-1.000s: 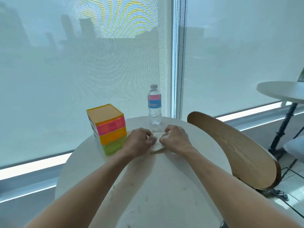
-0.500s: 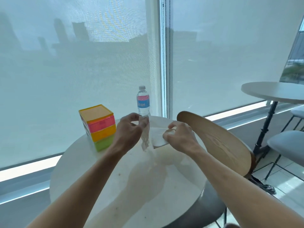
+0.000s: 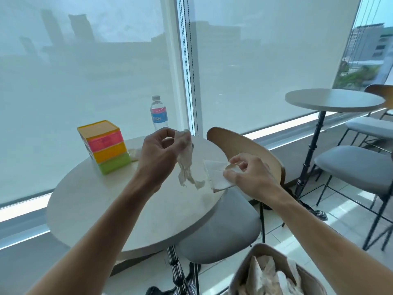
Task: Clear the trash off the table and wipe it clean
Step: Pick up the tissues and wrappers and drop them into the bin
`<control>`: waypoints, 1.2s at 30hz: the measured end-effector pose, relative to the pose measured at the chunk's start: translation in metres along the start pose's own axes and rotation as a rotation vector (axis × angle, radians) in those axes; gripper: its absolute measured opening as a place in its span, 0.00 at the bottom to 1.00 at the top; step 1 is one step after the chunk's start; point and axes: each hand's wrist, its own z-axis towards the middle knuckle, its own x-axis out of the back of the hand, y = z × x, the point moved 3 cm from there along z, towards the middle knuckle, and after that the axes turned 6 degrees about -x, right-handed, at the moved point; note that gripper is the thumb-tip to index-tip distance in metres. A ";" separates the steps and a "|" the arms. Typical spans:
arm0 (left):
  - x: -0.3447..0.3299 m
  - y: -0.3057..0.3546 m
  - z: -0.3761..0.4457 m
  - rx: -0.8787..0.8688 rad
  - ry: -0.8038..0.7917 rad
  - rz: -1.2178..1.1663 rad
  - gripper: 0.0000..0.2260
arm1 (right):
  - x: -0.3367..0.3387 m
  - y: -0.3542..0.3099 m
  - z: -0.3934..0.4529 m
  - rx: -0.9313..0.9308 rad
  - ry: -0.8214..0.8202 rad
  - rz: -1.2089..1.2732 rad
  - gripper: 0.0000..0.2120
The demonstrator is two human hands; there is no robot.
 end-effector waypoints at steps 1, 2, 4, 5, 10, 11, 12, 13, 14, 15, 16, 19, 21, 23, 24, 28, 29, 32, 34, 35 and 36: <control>-0.006 0.003 -0.005 0.003 -0.016 -0.021 0.08 | 0.006 0.009 -0.006 -0.013 -0.001 0.010 0.17; -0.012 0.007 -0.009 0.004 -0.028 -0.041 0.08 | 0.012 0.017 -0.012 -0.024 -0.001 0.013 0.17; -0.023 0.014 -0.017 0.001 -0.053 -0.068 0.08 | 0.021 0.035 -0.024 -0.044 -0.010 0.014 0.18; -0.030 0.017 -0.022 0.001 -0.066 -0.075 0.08 | 0.025 0.045 -0.030 -0.054 -0.017 0.012 0.18; -0.064 0.028 -0.047 -0.015 -0.137 -0.069 0.07 | 0.030 0.106 -0.060 -0.151 -0.050 -0.095 0.18; -0.071 0.027 -0.052 -0.011 -0.146 -0.071 0.07 | 0.028 0.119 -0.066 -0.175 -0.060 -0.123 0.18; -0.078 0.027 -0.058 -0.003 -0.152 -0.076 0.07 | 0.025 0.131 -0.070 -0.195 -0.073 -0.150 0.18; -0.084 0.025 -0.063 0.008 -0.160 -0.079 0.07 | 0.022 0.142 -0.074 -0.215 -0.089 -0.176 0.19; -0.090 0.023 -0.068 0.023 -0.171 -0.080 0.08 | 0.019 0.153 -0.078 -0.234 -0.108 -0.199 0.19; -0.096 0.021 -0.072 0.039 -0.184 -0.074 0.10 | 0.016 0.163 -0.082 -0.249 -0.130 -0.219 0.19; -0.102 0.018 -0.077 0.052 -0.199 -0.057 0.11 | 0.013 0.172 -0.085 -0.257 -0.150 -0.237 0.19; -0.117 0.006 -0.089 0.082 -0.242 -0.005 0.09 | 0.009 0.191 -0.092 -0.273 -0.216 -0.265 0.21; -0.126 -0.004 -0.098 0.101 -0.265 0.003 0.08 | 0.010 0.196 -0.094 -0.267 -0.222 -0.267 0.21; -0.137 -0.018 -0.109 0.144 -0.278 0.008 0.08 | 0.016 0.200 -0.093 -0.250 -0.204 -0.245 0.19; -0.143 -0.026 -0.115 0.172 -0.283 0.006 0.08 | 0.020 0.201 -0.092 -0.241 -0.198 -0.231 0.18; -0.165 -0.066 -0.142 0.289 -0.289 -0.017 0.06 | 0.040 0.205 -0.088 -0.220 -0.174 -0.178 0.16; -0.171 -0.077 -0.149 0.323 -0.292 -0.012 0.06 | 0.045 0.205 -0.089 -0.220 -0.167 -0.161 0.15; -0.186 -0.107 -0.171 0.421 -0.325 0.034 0.08 | 0.057 0.205 -0.090 -0.209 -0.150 -0.125 0.14; -0.193 -0.127 -0.185 0.436 -0.356 0.155 0.08 | 0.062 0.203 -0.090 -0.190 -0.148 -0.106 0.14; -0.195 -0.135 -0.189 0.425 -0.380 0.246 0.07 | 0.063 0.202 -0.089 -0.182 -0.147 -0.097 0.13; -0.195 -0.141 -0.192 0.410 -0.411 0.331 0.06 | 0.065 0.200 -0.088 -0.175 -0.148 -0.085 0.13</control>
